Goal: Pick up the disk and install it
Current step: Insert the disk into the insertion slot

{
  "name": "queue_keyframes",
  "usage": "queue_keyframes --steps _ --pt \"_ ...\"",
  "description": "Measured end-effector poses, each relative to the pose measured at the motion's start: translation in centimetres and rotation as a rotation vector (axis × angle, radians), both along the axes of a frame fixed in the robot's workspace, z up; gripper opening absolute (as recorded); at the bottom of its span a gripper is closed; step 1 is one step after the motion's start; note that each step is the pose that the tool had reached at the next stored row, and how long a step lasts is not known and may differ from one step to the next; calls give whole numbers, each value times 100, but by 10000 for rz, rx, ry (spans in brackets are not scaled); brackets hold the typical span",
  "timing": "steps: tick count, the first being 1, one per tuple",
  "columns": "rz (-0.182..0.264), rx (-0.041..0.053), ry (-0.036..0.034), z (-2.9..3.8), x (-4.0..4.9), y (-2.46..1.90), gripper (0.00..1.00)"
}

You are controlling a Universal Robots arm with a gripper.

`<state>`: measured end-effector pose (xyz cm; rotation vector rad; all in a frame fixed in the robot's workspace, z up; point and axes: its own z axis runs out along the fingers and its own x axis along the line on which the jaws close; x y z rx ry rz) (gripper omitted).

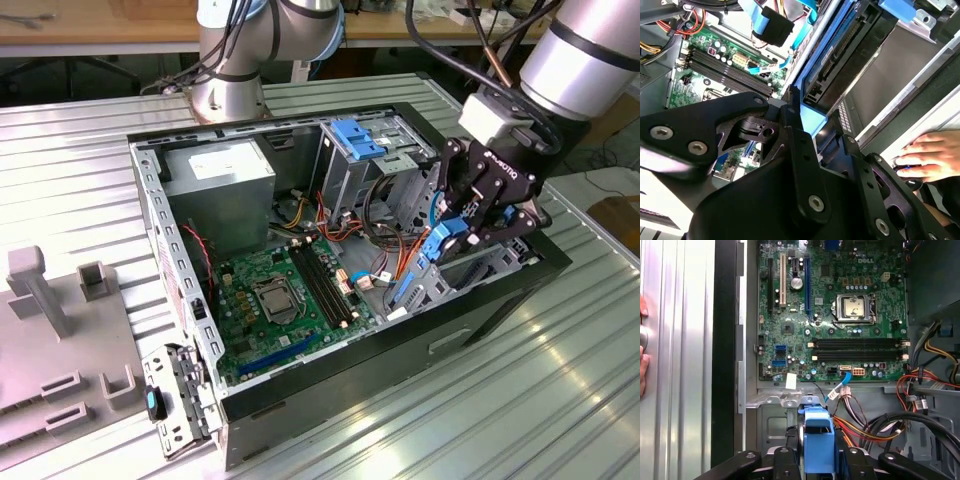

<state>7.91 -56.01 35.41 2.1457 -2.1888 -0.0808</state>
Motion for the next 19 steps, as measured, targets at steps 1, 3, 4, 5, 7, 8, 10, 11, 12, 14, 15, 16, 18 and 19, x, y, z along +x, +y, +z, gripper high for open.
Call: queue_keyframes --steps 1,3,4,5,7,8,10,11,12,14,15,16,18,19 --pt "0 0 -1 -8 0 0 37" --pt "0 -2 0 -25 0 0 37" --pt "0 -2 0 -26 0 0 37" --pt "0 -3 0 -26 0 0 37" --pt "0 -1 0 -27 0 0 37" --pt "0 -1 -1 -27 0 0 37" --pt "0 -1 0 -27 0 0 37" --pt "0 -1 -1 -28 0 0 37" --pt "0 -2 0 -27 0 0 37" --pt "0 -1 0 -28 0 0 37" --pt "0 -1 -1 -28 0 0 37" --pt "0 -1 0 -28 0 0 37" --pt "0 -1 -1 -28 0 0 37" --pt "0 -1 0 -28 0 0 37"
